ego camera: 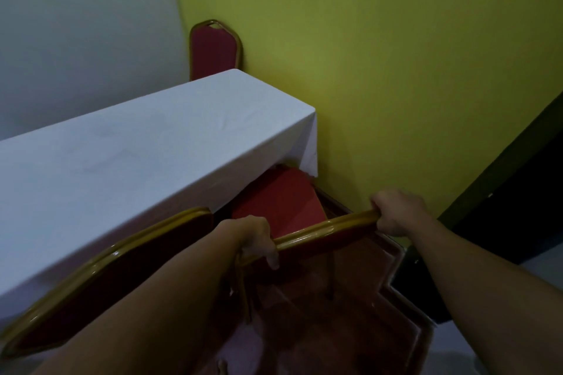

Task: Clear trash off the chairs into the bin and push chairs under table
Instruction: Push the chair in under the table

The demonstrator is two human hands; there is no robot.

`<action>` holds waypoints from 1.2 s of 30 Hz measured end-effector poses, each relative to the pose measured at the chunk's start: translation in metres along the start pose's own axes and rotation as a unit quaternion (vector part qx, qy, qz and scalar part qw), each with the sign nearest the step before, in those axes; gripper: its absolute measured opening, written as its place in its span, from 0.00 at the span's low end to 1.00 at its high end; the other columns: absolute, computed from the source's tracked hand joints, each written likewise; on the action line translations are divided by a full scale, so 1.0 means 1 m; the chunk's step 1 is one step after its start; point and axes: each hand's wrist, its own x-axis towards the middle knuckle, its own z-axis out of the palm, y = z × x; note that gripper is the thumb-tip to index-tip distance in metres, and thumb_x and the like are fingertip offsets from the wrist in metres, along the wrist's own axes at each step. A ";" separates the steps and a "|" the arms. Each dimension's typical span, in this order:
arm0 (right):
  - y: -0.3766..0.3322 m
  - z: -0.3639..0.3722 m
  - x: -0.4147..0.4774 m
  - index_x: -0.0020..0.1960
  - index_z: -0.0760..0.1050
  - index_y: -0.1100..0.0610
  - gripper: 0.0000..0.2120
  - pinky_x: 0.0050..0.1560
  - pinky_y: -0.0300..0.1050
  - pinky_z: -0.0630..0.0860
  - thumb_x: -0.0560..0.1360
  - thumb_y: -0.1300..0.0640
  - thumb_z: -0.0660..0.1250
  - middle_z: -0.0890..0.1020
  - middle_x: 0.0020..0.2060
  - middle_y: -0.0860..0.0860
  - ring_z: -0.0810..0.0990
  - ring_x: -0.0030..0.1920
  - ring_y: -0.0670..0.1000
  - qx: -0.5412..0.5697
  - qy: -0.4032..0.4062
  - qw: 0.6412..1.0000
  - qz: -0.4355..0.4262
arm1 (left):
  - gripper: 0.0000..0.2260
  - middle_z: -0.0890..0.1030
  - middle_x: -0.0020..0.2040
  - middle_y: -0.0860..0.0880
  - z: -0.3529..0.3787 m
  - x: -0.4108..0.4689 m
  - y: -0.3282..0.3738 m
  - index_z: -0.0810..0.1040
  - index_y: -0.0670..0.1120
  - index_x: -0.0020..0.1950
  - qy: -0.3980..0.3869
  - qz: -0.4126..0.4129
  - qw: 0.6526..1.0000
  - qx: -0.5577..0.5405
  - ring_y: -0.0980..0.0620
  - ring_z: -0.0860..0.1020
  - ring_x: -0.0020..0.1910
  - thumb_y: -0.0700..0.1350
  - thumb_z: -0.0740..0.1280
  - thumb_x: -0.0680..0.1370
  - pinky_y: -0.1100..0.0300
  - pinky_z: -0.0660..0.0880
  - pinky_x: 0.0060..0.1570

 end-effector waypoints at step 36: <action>0.009 0.041 0.076 0.48 0.78 0.62 0.18 0.48 0.64 0.84 0.62 0.53 0.66 0.85 0.47 0.61 0.85 0.46 0.62 0.676 0.019 0.687 0.266 | 0.21 0.76 0.58 0.42 0.013 0.026 0.064 0.74 0.42 0.54 -0.108 -0.007 0.991 -0.084 0.40 0.80 0.55 0.52 0.76 0.69 0.49 0.84 0.47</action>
